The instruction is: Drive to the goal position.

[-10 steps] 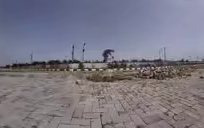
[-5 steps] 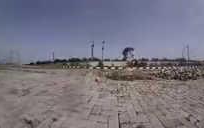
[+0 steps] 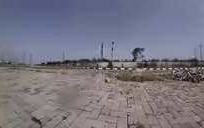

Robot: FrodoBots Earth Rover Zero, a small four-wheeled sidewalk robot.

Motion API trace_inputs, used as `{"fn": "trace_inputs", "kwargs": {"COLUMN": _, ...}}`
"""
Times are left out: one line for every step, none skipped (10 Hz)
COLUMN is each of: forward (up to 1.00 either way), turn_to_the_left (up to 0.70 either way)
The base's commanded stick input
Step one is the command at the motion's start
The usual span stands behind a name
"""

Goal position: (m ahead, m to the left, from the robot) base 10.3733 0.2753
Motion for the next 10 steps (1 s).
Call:
{"fn": "trace_inputs", "kwargs": {"forward": 1.0, "turn_to_the_left": 0.26}}
{"fn": "trace_inputs", "kwargs": {"forward": 1.0, "turn_to_the_left": 0.31}}
{"fn": "trace_inputs", "kwargs": {"forward": 1.0, "turn_to_the_left": 0.36}}
{"fn": "trace_inputs", "kwargs": {"forward": 1.0, "turn_to_the_left": 0.4}}
{"fn": "trace_inputs", "kwargs": {"forward": 1.0, "turn_to_the_left": 0.4}}
{"fn": "trace_inputs", "kwargs": {"forward": 1.0, "turn_to_the_left": 0.38}}
{"fn": "trace_inputs", "kwargs": {"forward": 1.0, "turn_to_the_left": 0.24}}
{"fn": "trace_inputs", "kwargs": {"forward": 1.0, "turn_to_the_left": 0.11}}
{"fn": "trace_inputs", "kwargs": {"forward": 1.0, "turn_to_the_left": 0.05}}
{"fn": "trace_inputs", "kwargs": {"forward": 1.0, "turn_to_the_left": 0.0}}
